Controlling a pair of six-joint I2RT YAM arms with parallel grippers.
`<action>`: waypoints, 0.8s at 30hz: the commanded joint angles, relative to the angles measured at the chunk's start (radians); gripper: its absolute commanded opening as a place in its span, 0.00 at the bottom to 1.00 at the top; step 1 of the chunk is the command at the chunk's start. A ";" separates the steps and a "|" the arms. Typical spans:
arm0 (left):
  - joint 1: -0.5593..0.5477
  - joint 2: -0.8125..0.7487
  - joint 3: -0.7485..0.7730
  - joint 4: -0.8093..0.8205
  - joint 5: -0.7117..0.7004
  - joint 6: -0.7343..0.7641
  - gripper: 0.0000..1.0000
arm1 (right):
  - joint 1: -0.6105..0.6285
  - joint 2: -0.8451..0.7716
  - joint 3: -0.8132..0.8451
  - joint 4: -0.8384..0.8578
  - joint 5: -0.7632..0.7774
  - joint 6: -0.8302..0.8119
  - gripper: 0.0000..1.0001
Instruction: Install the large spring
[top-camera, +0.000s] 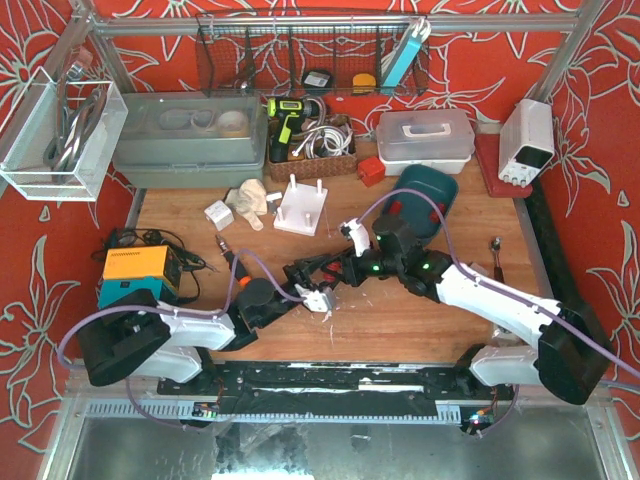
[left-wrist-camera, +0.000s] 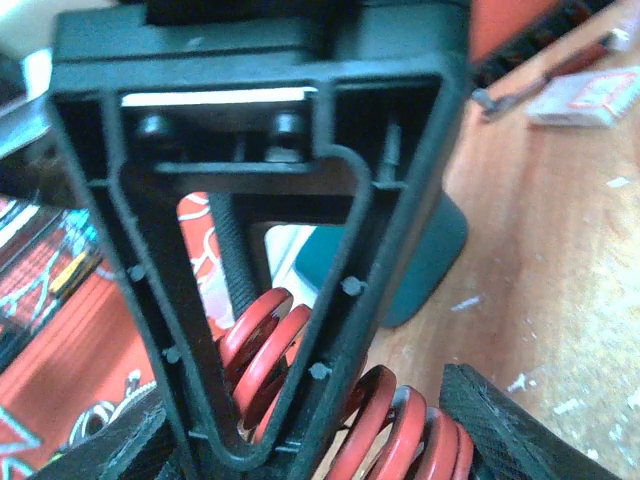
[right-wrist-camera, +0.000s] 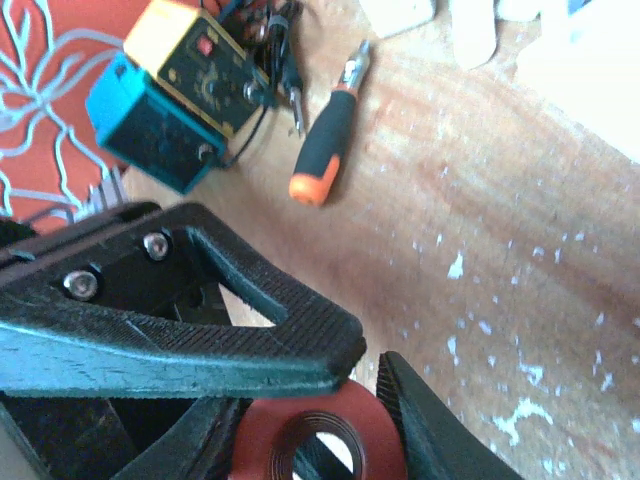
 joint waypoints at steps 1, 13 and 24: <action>-0.011 0.039 0.013 0.368 -0.107 -0.184 0.18 | 0.043 -0.027 -0.034 0.359 0.081 0.204 0.00; -0.013 0.073 0.072 0.353 -0.209 -0.507 0.26 | 0.114 0.004 -0.127 0.551 0.221 0.200 0.00; -0.013 -0.413 -0.003 -0.388 -0.266 -1.037 0.89 | 0.107 -0.117 -0.055 0.234 0.369 -0.267 0.00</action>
